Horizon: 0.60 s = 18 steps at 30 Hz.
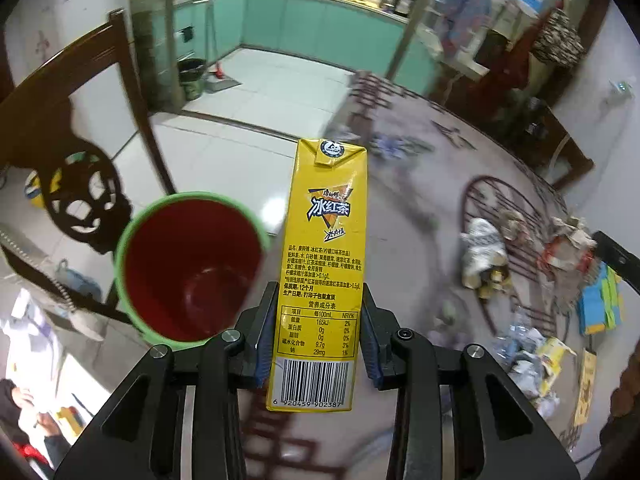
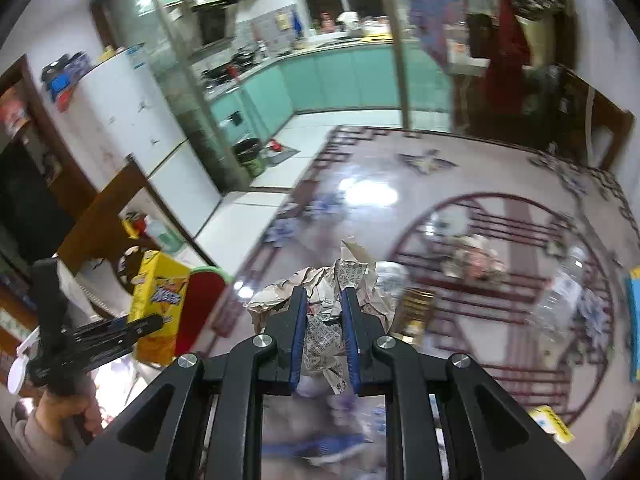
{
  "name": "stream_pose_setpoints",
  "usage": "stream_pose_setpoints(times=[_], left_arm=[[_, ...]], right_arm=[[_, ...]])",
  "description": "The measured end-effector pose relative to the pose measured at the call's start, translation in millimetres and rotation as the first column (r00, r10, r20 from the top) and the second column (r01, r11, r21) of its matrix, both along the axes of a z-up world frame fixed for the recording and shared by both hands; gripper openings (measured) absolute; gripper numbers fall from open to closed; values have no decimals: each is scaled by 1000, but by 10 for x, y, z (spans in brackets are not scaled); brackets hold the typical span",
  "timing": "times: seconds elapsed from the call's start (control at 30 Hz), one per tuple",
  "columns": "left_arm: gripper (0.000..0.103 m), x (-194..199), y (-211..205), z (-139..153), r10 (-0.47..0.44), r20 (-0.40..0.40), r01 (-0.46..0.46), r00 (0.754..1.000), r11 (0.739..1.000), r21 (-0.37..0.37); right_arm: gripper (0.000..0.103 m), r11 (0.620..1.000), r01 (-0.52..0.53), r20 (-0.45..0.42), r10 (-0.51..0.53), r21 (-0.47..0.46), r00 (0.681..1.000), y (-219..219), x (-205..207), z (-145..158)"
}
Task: Collect trash
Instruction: 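Drop the yellow carton and crumpled paper into the red bucket with both tools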
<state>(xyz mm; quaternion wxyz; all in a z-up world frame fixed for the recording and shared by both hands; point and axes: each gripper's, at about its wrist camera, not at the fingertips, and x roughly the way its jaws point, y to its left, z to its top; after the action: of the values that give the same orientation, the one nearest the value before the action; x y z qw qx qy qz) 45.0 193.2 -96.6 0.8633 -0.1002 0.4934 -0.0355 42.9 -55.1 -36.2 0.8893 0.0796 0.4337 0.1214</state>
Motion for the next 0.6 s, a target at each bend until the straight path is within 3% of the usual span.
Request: stream_pose_setpoints(times=[0.27, 0.43, 0.5, 0.6], left_arm=[[35, 95, 614, -266, 66, -50, -65, 997, 998, 22], [35, 186, 940, -513, 113, -95, -111, 989, 993, 36], [35, 227, 1044, -603, 133, -114, -128, 985, 991, 44], [35, 275, 1177, -729, 147, -137, -140, 980, 988, 58]], right_arm=[[15, 992, -123, -17, 123, 21, 992, 939, 291, -122], [15, 979, -201, -54, 203, 36, 978, 1484, 546, -395], [15, 969, -247, -76, 247, 8, 966, 1747, 626, -538], [15, 950, -310, -114, 312, 35, 943, 2050, 740, -760]])
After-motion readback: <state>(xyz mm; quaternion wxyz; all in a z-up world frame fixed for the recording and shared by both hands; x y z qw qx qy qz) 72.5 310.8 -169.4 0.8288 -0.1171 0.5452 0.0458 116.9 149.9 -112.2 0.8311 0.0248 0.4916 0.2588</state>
